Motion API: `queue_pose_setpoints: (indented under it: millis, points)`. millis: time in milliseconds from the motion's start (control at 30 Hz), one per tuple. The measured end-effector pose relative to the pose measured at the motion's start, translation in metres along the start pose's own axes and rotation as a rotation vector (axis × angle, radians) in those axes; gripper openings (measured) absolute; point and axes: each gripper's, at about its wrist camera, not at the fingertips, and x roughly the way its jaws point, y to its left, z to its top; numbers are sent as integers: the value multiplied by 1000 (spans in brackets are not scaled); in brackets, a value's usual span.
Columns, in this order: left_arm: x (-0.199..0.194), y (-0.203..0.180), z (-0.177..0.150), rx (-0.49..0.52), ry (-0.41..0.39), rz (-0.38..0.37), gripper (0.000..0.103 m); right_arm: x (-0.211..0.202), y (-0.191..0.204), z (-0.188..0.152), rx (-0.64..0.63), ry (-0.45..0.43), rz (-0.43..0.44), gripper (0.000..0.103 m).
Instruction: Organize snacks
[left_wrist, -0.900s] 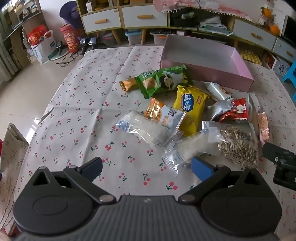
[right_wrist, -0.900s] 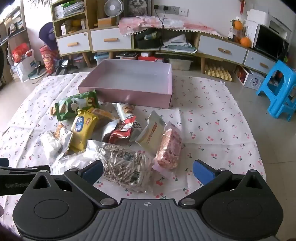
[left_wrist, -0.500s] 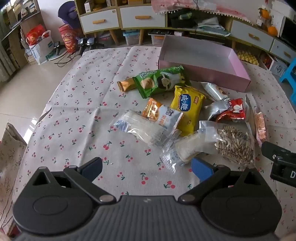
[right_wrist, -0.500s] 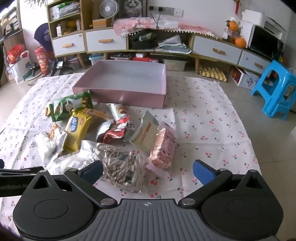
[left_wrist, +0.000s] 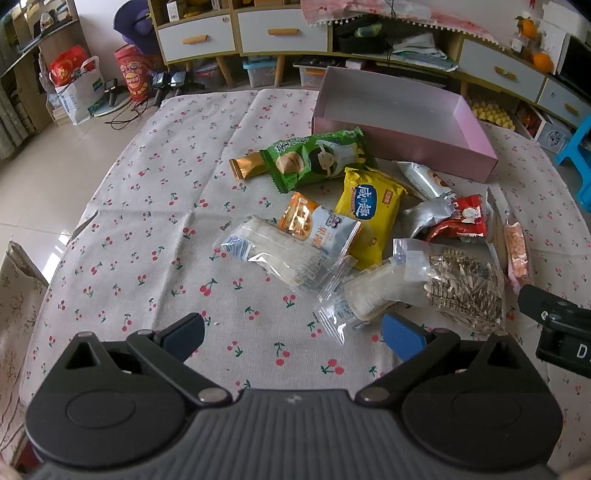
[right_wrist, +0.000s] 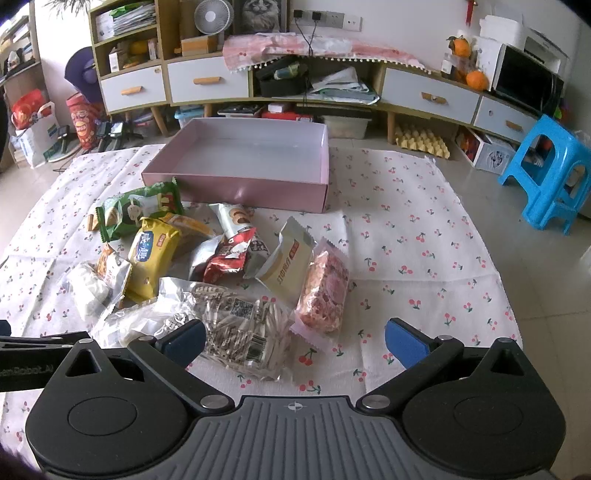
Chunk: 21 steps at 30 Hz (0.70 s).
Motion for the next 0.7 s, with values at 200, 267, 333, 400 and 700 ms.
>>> queue_pose_setpoints:
  millis: [200,267,333,400,700]
  points:
    - [1,-2,-1,0,5,-2,103,0,0,-1,6,4,5,103]
    - [1,-2,-2,1,7,-4,103,0,0,0,10,8,8,103]
    - [2,-2,-2,1,7,-4,103,0,0,0,10,8,9,103]
    - [2,-3,-2,0,7,-4,103,0,0,0,10,8,9,103]
    - [2,-4,-4,0,14,-11,103,1,1,-1,13,11,11,103]
